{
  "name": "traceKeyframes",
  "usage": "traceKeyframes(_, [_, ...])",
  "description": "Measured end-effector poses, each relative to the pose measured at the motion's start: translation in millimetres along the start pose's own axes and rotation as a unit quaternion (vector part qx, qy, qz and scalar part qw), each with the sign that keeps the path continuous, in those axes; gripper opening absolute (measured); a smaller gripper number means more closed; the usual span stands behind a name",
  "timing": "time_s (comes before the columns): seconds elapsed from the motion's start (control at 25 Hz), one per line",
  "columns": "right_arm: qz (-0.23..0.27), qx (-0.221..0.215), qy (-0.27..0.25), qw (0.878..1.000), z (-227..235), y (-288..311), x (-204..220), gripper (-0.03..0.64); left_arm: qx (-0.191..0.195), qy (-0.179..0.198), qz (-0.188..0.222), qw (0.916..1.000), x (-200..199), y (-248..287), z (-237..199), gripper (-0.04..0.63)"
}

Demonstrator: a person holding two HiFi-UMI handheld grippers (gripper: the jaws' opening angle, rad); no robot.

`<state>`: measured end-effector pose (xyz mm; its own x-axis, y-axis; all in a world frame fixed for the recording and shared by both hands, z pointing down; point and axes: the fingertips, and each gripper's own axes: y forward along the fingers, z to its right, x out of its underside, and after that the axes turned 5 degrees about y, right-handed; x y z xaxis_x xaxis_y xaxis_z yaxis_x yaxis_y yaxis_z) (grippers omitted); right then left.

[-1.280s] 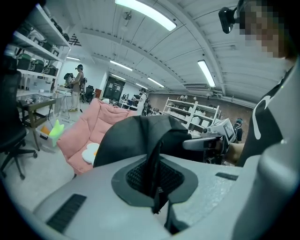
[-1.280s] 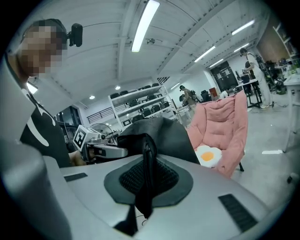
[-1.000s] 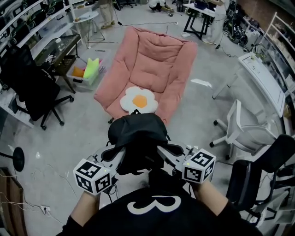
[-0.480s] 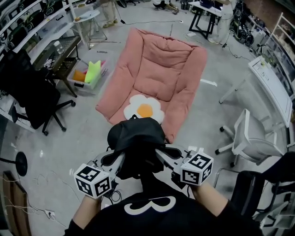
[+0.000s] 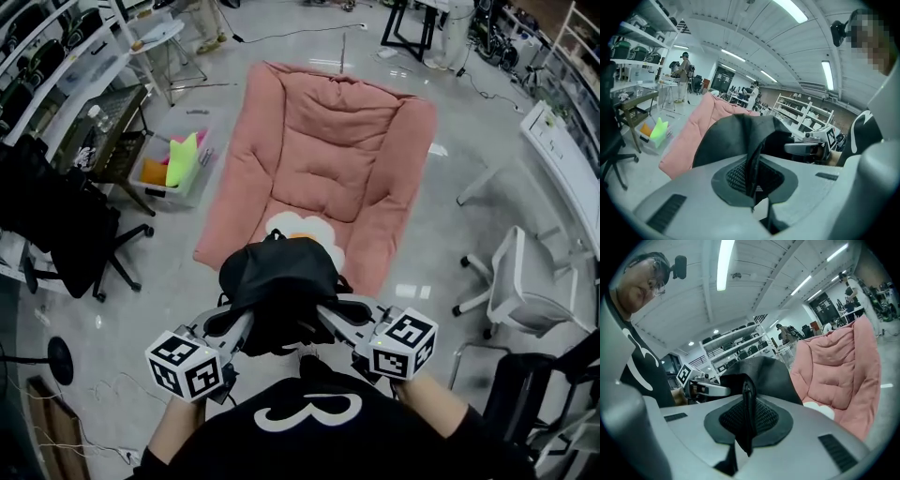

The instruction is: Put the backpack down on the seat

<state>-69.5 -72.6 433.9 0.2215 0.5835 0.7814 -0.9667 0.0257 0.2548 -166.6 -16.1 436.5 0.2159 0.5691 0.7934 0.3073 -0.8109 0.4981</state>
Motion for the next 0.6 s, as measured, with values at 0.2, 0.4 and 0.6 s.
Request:
traceKeyframes(0.2, [0.017, 0.012, -0.001, 1.0, 26.2, 14.3, -37.4, 0.025, 0.011, 0.036, 0.004, 0.9993, -43.2, 28.2, -24.2, 0.012])
traceKeyframes(0.4, [0.04, 0.042, -0.01, 0.998, 49.2, 17.9, -72.7, 0.025, 0.024, 0.058, 0.015, 0.9979, -78.3, 52.7, -34.9, 0.012])
traceKeyframes(0.6, [0.064, 0.074, -0.014, 0.995, 71.3, 21.1, -101.9, 0.025, 0.039, 0.072, 0.023, 0.9964, -107.2, 76.5, -45.4, 0.012])
